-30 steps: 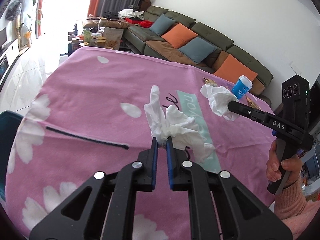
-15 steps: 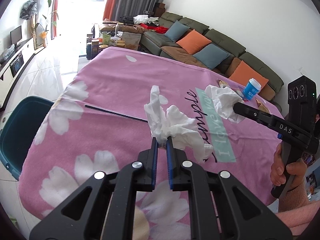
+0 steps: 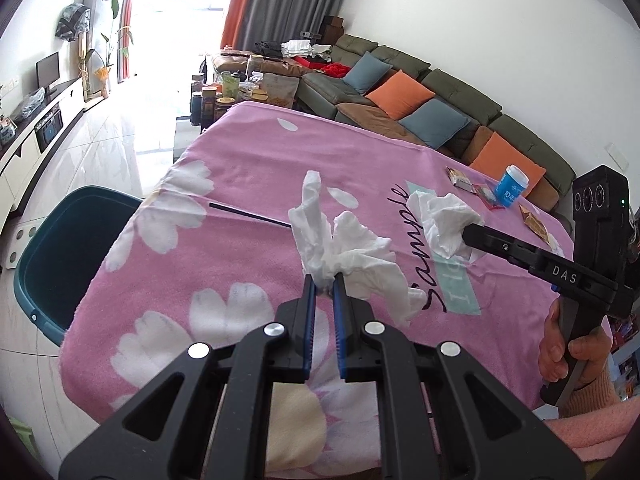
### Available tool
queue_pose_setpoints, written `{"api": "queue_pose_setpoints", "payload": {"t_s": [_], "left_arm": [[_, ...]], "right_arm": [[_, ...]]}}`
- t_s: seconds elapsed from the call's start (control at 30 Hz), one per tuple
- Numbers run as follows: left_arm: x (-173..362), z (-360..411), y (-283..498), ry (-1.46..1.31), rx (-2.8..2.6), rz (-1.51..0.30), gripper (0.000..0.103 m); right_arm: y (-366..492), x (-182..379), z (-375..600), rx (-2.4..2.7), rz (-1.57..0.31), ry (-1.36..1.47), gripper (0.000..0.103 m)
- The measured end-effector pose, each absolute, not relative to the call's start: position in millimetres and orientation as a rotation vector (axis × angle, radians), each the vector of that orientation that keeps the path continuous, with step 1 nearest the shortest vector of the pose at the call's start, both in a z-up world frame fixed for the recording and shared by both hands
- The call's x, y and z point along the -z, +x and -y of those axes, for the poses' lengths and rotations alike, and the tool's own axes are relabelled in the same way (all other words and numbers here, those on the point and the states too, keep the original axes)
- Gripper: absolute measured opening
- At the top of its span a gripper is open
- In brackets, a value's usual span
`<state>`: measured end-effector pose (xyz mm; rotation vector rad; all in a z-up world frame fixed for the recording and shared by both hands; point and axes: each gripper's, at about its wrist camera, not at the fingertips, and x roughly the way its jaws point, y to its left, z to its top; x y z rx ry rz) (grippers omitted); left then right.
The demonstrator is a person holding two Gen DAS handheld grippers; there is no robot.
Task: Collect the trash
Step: 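Carry both white tissues from the table over the teal bin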
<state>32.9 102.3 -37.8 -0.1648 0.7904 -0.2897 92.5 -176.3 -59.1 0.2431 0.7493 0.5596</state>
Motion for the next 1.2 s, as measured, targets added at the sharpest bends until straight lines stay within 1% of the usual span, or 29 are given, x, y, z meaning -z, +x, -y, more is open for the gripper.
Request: {"api": "queue_pose_setpoints", "payload": {"t_s": [1.2], "left_arm": [[26,-154,6,-0.193,0.167,-0.730,0.009]], "right_arm": [[85,57,128,-0.662,-0.754,0.204,0.016]]}}
